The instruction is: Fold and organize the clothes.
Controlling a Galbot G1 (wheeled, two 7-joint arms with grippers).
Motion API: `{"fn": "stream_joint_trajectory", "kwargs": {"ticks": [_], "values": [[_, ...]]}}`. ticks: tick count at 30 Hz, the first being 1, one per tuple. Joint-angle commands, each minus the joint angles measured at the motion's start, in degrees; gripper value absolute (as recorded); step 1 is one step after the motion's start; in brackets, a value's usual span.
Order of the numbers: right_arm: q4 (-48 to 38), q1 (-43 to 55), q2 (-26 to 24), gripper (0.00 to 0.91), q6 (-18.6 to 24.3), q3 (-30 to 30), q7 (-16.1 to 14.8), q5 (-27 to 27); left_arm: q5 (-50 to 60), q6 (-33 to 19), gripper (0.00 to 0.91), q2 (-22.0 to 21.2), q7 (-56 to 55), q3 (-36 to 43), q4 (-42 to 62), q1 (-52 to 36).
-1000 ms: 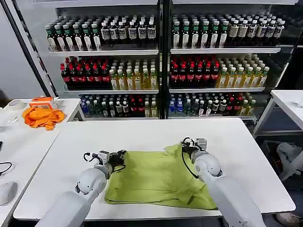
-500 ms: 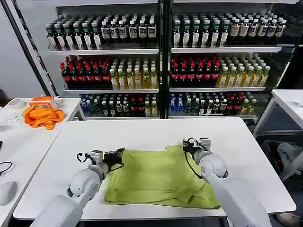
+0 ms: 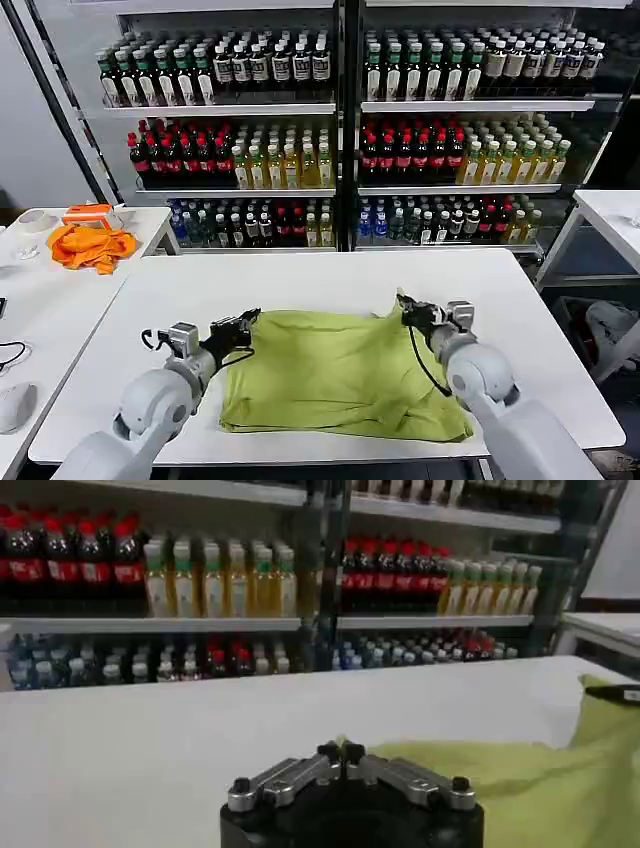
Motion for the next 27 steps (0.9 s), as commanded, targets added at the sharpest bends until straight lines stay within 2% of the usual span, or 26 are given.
{"fn": "stream_joint_trajectory", "kwargs": {"ticks": [1,9,16,26,27], "values": [[11.4,-13.1,-2.3,0.0,0.0,6.3,-0.5,-0.5,-0.6,1.2,0.02,2.5,2.3,-5.6,-6.7,7.8],[14.7,-19.6,-2.4,0.0,-0.7,10.9,-0.8,-1.7,3.6,3.3,0.02,3.2,4.2,-7.5,-9.1,12.9],[16.8,-23.6,0.0,0.0,-1.9,11.7,0.7,-2.4,8.3,4.4,0.02,2.8,5.5,-7.2,-8.8,15.7],[14.3,-25.1,1.0,0.0,-2.7,10.6,1.4,-4.6,16.0,4.4,0.02,2.6,7.2,-5.9,-6.4,16.5],[14.1,-25.0,1.1,0.181,-2.7,10.2,1.5,-4.8,16.1,4.4,0.02,2.6,7.3,-5.7,-6.3,16.5]]}}
